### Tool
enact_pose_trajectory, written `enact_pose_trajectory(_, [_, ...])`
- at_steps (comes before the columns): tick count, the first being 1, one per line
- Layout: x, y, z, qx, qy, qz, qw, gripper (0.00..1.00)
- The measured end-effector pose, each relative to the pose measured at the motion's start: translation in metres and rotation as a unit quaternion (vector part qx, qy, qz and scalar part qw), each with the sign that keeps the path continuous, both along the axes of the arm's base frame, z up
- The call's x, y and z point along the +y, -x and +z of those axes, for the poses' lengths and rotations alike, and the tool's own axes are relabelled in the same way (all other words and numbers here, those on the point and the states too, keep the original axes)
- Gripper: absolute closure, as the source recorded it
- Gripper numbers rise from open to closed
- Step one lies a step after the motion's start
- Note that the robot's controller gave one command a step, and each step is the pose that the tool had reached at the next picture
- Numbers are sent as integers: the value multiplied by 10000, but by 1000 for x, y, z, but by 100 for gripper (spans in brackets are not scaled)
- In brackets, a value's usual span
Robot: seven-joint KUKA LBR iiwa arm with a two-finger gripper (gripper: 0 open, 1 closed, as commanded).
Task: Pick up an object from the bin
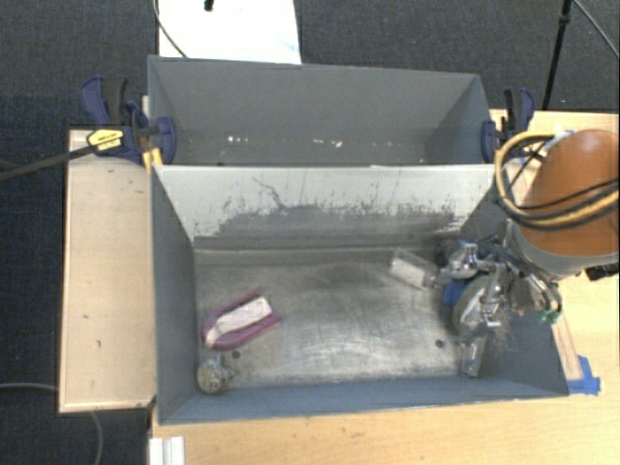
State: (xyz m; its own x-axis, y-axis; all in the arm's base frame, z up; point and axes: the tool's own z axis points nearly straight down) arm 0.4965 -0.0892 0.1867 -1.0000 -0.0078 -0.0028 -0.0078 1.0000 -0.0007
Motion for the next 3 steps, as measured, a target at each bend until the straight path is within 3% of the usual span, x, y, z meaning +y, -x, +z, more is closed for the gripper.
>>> enact_pose_trajectory(1, [-20,-78,-84,0,-6,-411,9992,0])
enact_pose_trajectory(2, [-6,-93,-115,-20,-6,-887,9961,0])
enact_pose_trajectory(3, [-6,-78,-114,-33,-11,-1225,9925,0])
